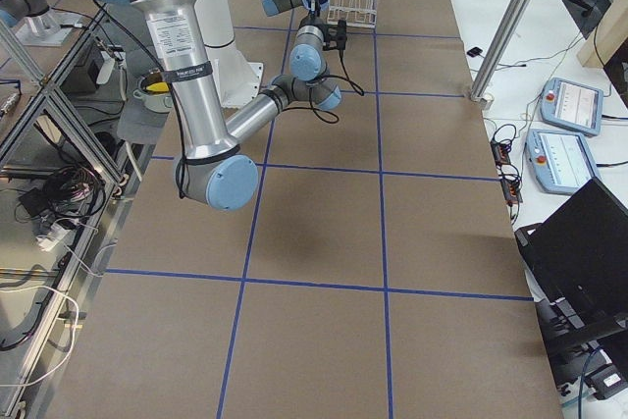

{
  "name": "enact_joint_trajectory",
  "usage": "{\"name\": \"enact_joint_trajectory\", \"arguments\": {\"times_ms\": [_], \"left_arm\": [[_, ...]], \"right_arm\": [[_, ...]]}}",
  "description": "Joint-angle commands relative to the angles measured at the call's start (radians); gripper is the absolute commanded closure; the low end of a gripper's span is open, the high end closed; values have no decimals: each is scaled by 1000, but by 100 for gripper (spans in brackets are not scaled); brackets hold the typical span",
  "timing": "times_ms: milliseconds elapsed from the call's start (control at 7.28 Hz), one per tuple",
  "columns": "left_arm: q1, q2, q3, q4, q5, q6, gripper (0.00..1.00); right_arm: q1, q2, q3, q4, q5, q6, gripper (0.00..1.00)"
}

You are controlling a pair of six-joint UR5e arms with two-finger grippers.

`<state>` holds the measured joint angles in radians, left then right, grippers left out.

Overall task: Hang cup on cup holder
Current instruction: 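Close the left gripper on the cup's open rim beside the right gripper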

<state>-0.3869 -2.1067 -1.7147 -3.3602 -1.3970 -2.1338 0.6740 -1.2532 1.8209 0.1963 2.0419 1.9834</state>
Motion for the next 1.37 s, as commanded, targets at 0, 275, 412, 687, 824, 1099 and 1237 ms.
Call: {"name": "enact_joint_trajectory", "arguments": {"times_ms": [0,275,412,687,824,1099,1237], "left_arm": [[3,-3,-2,2,0,0,2],[17,1,-2,2,0,2,3],[29,1,-2,2,0,2,3],[29,1,-5,2,0,2,4],[31,2,-6,1,0,2,7],[31,4,-10,1,0,2,23],[43,4,-13,1,0,0,76]], "right_arm": [[-17,0,-8,0,-3,0,100],[-21,0,-8,0,-11,-2,100],[-21,0,-8,0,-16,0,100],[-21,2,-6,0,-19,-2,100],[-21,2,-8,-2,-19,-2,100],[-28,0,-12,-2,-35,-5,100],[-31,1,-15,0,-39,-5,1]]}}
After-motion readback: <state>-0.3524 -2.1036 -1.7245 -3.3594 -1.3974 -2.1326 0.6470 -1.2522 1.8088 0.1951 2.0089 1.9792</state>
